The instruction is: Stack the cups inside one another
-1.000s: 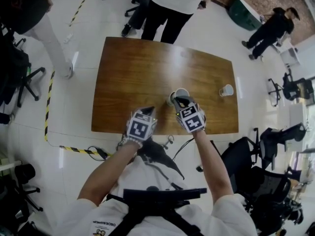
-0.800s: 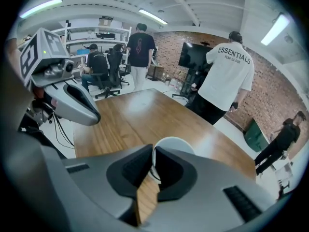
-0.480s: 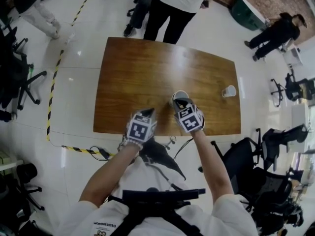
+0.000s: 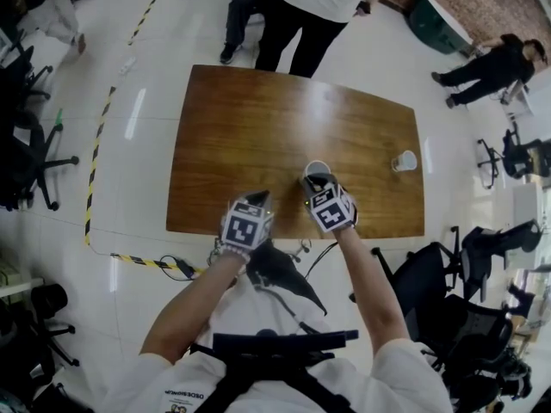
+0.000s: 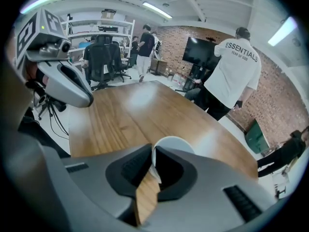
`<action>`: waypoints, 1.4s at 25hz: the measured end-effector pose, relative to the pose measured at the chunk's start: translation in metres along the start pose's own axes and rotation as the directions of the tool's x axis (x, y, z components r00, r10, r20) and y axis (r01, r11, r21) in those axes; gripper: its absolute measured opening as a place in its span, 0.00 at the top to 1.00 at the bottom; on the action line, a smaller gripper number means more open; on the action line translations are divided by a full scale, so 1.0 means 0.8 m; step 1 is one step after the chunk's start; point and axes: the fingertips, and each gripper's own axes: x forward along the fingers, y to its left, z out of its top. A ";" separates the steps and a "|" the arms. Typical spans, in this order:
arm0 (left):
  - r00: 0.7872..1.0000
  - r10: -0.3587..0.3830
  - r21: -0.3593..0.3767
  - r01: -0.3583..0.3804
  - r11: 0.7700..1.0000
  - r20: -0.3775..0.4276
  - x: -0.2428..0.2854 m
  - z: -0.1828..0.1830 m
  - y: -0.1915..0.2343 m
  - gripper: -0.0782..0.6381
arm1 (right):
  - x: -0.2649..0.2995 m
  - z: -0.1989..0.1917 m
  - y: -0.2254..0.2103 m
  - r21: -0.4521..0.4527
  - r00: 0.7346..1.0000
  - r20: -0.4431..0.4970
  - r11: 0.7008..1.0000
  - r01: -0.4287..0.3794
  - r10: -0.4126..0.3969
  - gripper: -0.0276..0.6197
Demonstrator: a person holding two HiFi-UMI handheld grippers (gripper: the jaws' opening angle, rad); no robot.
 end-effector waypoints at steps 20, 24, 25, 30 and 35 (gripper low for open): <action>0.997 -0.026 0.045 0.023 0.999 0.071 -0.039 0.016 0.006 0.89 | -0.115 0.045 -0.015 0.423 0.947 0.258 0.904 0.066 -0.190 0.81; 0.994 -0.052 0.049 0.047 0.998 0.092 -0.051 0.021 0.004 0.89 | -0.144 0.044 -0.014 0.585 0.909 0.311 0.810 0.047 -0.278 0.82; 0.994 -0.056 0.053 0.051 0.997 0.099 -0.054 0.023 0.004 0.89 | -0.150 0.043 -0.013 0.612 0.900 0.317 0.790 0.046 -0.298 0.82; 0.990 -0.082 0.087 0.072 0.994 0.116 -0.075 0.025 0.000 0.89 | -0.179 0.035 0.005 0.706 0.862 0.322 0.706 0.058 -0.393 0.82; 0.987 -0.107 0.112 0.093 0.989 0.123 -0.092 0.022 -0.006 0.89 | -0.195 0.022 0.023 0.762 0.841 0.309 0.645 0.061 -0.445 0.82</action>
